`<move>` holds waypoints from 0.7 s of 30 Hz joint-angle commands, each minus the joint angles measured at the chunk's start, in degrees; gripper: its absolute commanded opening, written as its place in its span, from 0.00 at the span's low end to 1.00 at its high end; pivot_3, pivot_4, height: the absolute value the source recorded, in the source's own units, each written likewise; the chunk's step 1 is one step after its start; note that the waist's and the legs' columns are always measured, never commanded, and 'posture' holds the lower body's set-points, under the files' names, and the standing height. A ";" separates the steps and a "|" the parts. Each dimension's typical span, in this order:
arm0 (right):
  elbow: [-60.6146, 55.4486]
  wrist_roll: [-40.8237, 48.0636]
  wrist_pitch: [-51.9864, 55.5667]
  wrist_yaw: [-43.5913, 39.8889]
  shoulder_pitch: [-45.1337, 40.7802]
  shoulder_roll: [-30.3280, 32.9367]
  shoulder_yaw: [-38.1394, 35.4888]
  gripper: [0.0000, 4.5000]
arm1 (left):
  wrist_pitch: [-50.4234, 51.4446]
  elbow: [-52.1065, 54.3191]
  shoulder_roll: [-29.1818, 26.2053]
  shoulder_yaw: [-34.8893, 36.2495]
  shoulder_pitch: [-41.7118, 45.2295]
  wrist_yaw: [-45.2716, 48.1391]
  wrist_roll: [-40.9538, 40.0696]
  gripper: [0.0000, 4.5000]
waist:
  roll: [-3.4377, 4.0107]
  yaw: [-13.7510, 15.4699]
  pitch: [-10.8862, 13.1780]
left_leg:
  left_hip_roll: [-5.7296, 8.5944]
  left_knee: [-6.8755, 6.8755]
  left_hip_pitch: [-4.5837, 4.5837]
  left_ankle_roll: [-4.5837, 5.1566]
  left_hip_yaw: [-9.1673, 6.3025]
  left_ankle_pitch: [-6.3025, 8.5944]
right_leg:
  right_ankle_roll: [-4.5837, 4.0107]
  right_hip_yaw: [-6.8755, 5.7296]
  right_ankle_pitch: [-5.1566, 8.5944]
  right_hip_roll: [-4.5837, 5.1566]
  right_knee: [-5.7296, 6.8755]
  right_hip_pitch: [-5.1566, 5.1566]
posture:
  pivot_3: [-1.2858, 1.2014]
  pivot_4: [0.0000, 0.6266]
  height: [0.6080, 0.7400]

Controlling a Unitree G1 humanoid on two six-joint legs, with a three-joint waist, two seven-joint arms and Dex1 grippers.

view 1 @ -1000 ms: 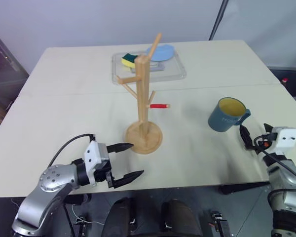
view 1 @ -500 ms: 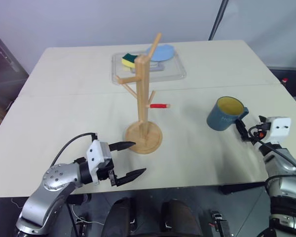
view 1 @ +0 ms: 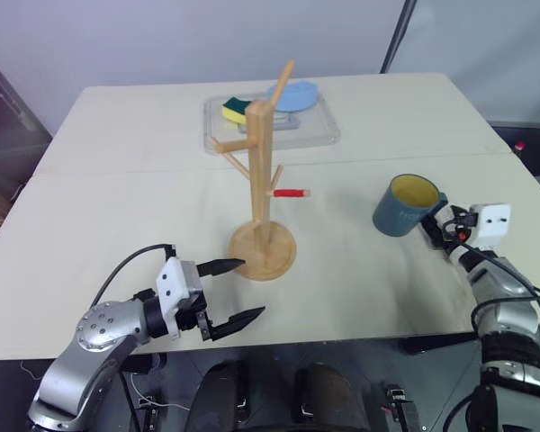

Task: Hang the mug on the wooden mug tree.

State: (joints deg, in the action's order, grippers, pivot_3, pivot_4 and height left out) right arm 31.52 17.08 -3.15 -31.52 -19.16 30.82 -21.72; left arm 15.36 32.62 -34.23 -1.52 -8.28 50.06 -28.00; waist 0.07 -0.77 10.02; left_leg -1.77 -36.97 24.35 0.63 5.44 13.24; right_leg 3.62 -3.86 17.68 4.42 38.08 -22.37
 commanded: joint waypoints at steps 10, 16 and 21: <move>-6.90 2.51 -0.16 -3.01 2.43 0.22 -0.68 0.01 | -1.79 1.12 -0.25 0.32 0.03 0.50 -0.28 1.00 | 0.00 0.03 0.00 | 0.00 0.00 0.00 0.00 0.00 0.00 | 0.01 0.00 0.00 0.01 0.00 0.00 | 0.52 0.24 1.00; -32.18 -4.32 0.22 -5.16 11.73 6.40 4.62 0.01 | -0.79 0.76 0.05 1.52 0.95 0.23 -1.99 1.00 | 0.06 0.12 0.02 | -0.01 0.02 0.02 0.00 -0.01 0.00 | 0.02 0.01 0.00 0.02 0.00 -0.02 | 0.52 0.24 1.00; -52.46 -9.11 4.36 -9.23 14.01 13.82 10.74 0.01 | -0.20 0.46 -0.31 1.58 1.74 0.65 -2.76 1.00 | 0.01 -0.05 0.03 | -0.06 0.01 -0.01 -0.02 0.00 0.01 | 0.02 0.02 0.00 -0.02 0.01 -0.05 | 0.52 0.24 1.00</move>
State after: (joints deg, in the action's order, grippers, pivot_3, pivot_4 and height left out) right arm -14.45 9.12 -0.12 -39.55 -4.63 43.40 -12.20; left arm 14.97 32.20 -34.25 -0.81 -6.88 50.53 -29.53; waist 0.08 -0.82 10.06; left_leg -1.84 -36.95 24.33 0.61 5.43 13.25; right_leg 3.64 -3.84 17.68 4.38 38.08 -22.41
